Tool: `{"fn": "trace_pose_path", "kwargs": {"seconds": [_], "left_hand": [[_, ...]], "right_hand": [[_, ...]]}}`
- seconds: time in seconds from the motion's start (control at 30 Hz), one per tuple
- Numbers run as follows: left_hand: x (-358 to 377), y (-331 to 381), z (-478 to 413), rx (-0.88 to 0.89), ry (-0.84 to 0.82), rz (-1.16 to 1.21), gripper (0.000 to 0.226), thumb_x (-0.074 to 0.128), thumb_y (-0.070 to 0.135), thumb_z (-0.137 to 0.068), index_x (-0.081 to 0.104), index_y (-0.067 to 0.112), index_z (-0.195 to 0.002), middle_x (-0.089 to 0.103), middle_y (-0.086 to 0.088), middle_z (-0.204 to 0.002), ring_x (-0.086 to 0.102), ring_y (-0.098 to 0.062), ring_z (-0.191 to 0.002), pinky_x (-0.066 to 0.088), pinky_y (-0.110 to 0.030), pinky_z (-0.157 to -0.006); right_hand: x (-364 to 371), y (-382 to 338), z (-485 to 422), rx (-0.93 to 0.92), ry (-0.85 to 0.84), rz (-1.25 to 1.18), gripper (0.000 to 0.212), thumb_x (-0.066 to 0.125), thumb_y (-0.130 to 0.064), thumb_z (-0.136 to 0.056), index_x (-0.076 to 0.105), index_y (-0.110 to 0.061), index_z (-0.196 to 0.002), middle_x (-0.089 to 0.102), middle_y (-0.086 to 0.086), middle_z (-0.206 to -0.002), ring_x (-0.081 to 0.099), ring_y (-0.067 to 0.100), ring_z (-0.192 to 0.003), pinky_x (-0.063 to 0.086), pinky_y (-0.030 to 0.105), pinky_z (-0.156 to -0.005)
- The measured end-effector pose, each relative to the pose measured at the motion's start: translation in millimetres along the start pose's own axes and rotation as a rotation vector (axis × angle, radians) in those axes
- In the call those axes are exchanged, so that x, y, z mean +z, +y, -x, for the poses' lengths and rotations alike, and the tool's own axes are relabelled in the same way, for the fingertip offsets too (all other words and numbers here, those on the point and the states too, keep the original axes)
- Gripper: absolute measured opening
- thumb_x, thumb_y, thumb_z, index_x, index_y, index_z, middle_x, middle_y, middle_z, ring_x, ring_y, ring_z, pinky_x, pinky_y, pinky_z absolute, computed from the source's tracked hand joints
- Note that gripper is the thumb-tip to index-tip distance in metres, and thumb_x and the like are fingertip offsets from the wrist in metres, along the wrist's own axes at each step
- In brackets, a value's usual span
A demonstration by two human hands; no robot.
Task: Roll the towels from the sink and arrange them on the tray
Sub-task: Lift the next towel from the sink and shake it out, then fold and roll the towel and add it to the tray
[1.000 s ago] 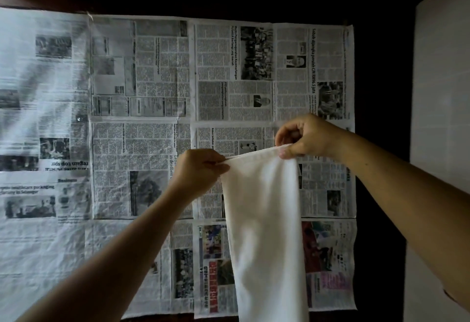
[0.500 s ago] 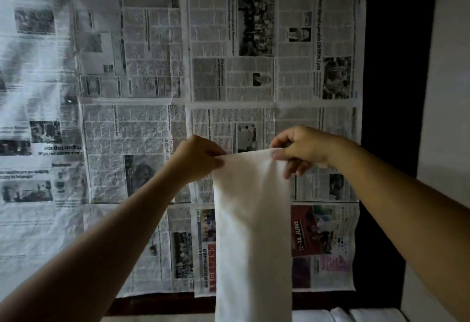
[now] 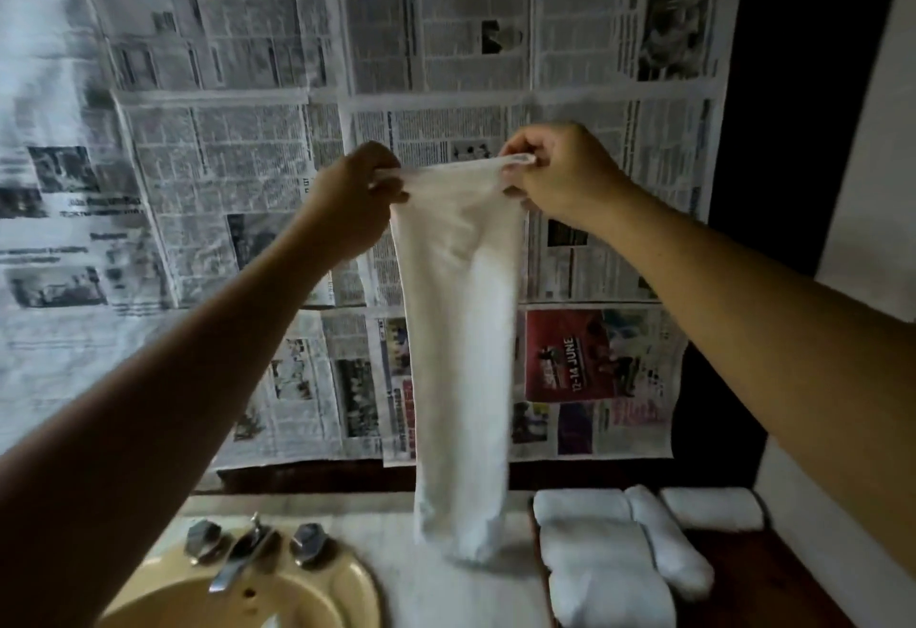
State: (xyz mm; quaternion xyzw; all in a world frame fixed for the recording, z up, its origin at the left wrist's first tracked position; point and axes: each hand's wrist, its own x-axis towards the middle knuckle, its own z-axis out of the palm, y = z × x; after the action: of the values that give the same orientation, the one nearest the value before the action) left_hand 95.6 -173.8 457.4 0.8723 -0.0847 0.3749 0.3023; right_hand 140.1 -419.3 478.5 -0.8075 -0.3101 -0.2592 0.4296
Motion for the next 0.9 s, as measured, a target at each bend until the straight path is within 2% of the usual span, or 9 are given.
{"fn": "trace_pose_path", "kwargs": {"seconds": [0.07,0.13,0.33,0.47,0.57,0.63,0.73,0.8,0.9], "left_hand": [[2.4,4.3,26.7,0.031,-0.020,-0.060,0.007,0.055,0.016,-0.103,0.058,0.017,-0.109,0.070,0.002,-0.097,0.053,0.006,-0.050,0.037,-0.011,-0.044],[14.4,-3.4,65.8,0.050,-0.073,-0.088,0.008,0.057,0.017,-0.102,0.059,0.017,-0.110,0.066,0.007,-0.091,0.054,0.012,-0.052,0.036,-0.008,-0.041],[81.8,-66.7,244.0,-0.078,-0.395,-0.013,0.013,0.068,0.020,-0.096,0.065,0.032,-0.100,0.066,0.016,-0.082,0.063,0.002,-0.072,0.042,-0.011,-0.059],[124.2,-101.3,407.3,-0.298,-0.661,0.071,0.002,0.063,0.031,-0.093,0.065,0.031,-0.093,0.067,0.013,-0.075,0.062,0.001,-0.069,0.047,-0.020,-0.061],[141.4,-113.5,524.2,-0.433,-0.844,0.175,0.008,0.065,0.031,-0.089,0.069,0.036,-0.085,0.072,0.015,-0.078,0.067,0.003,-0.075,0.056,-0.024,-0.071],[144.8,-118.3,578.0,-0.508,-0.912,0.202,0.018,0.071,0.028,-0.085,0.069,0.043,-0.076,0.071,0.022,-0.079,0.068,0.004,-0.079,0.057,-0.024,-0.075],[142.8,-121.6,616.1,-0.562,-0.965,0.276,0.013,0.075,0.029,-0.082,0.071,0.042,-0.080,0.069,0.018,-0.082,0.068,0.002,-0.082,0.056,-0.021,-0.075],[141.2,-121.0,628.2,-0.514,-0.954,0.279,0.009,0.067,0.037,-0.079,0.074,0.036,-0.083,0.068,0.015,-0.087,0.067,0.002,-0.082,0.054,-0.021,-0.074],[142.2,-119.8,641.8,-0.489,-0.882,0.289,0.030,0.059,0.042,-0.078,0.080,0.027,-0.093,0.069,0.011,-0.092,0.066,0.000,-0.083,0.054,-0.022,-0.075]], "right_hand": [[-1.4,6.4,27.2,-0.041,-0.017,-0.035,0.012,0.067,-0.008,-0.093,0.070,-0.017,-0.087,0.073,-0.001,-0.087,0.074,0.012,-0.081,0.057,0.019,-0.064],[5.1,25.9,64.7,-0.034,-0.094,-0.068,0.009,0.070,-0.009,-0.091,0.071,-0.017,-0.087,0.073,-0.002,-0.084,0.072,0.007,-0.077,0.059,0.024,-0.066],[78.1,103.8,235.8,0.188,-0.362,-0.112,0.014,0.070,-0.009,-0.090,0.072,-0.023,-0.091,0.071,-0.008,-0.082,0.065,0.007,-0.077,0.051,0.026,-0.069],[132.4,130.8,416.2,0.495,-0.431,-0.075,0.025,0.069,-0.008,-0.090,0.075,-0.033,-0.091,0.070,-0.021,-0.079,0.064,-0.011,-0.080,0.048,0.013,-0.073],[163.3,141.1,546.7,0.609,-0.501,0.030,0.053,0.071,-0.011,-0.079,0.067,-0.063,-0.091,0.063,-0.046,-0.095,0.062,-0.018,-0.092,0.052,0.015,-0.086],[172.8,138.7,603.7,0.605,-0.537,0.071,0.050,0.074,-0.014,-0.076,0.065,-0.058,-0.097,0.057,-0.050,-0.099,0.060,-0.018,-0.095,0.048,0.009,-0.090],[178.2,126.2,651.9,0.665,-0.630,0.077,0.039,0.075,-0.016,-0.084,0.064,-0.052,-0.095,0.055,-0.028,-0.093,0.061,-0.005,-0.087,0.048,0.015,-0.086],[181.2,125.1,673.2,0.648,-0.602,0.113,0.028,0.075,-0.015,-0.082,0.071,-0.040,-0.096,0.054,-0.027,-0.095,0.061,-0.007,-0.087,0.049,0.013,-0.085],[185.7,126.1,687.0,0.652,-0.519,0.128,0.019,0.072,-0.011,-0.082,0.077,-0.026,-0.092,0.057,-0.033,-0.098,0.058,-0.015,-0.092,0.046,0.007,-0.085]]}}
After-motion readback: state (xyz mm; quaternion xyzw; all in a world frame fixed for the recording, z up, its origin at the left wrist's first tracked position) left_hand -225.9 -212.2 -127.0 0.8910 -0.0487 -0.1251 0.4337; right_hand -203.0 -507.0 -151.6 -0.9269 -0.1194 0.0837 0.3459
